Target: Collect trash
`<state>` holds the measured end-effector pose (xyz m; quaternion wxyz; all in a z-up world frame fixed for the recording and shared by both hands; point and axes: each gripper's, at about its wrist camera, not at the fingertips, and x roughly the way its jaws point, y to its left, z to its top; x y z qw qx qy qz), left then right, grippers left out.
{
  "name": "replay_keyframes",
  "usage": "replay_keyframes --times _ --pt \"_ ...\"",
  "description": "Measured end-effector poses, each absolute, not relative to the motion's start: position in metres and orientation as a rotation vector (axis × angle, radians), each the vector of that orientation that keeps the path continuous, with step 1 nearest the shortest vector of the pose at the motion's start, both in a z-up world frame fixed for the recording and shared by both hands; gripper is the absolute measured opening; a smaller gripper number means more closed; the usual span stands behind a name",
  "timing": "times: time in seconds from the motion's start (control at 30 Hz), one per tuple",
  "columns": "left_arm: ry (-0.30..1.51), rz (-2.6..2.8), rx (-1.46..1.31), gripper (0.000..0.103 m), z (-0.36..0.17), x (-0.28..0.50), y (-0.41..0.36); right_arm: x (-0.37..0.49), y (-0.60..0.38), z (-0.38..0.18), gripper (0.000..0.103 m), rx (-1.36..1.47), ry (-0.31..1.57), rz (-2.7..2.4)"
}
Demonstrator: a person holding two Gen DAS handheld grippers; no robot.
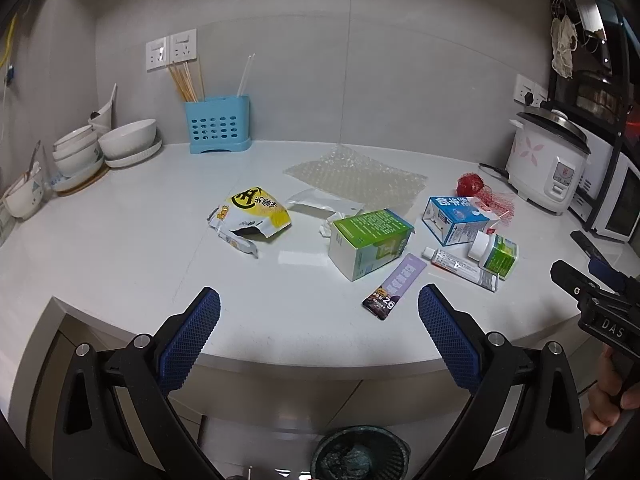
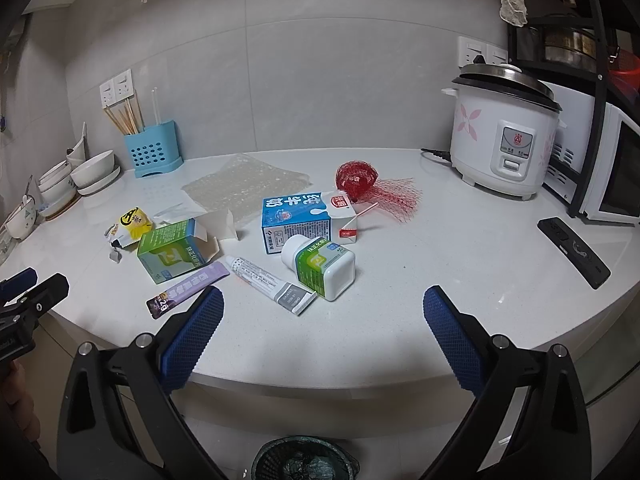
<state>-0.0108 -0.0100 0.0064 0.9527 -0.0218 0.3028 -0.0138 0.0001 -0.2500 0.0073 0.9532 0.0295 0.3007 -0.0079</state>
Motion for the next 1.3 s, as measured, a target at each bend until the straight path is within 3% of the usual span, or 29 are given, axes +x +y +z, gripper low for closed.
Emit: replay_keyframes --times 1.3 --pt "0.627 -0.007 -0.043 0.097 0.0084 -0.0154 -0.0092 -0.0053 -0.2503 0.0114 0.096 0.051 0.619 -0.012"
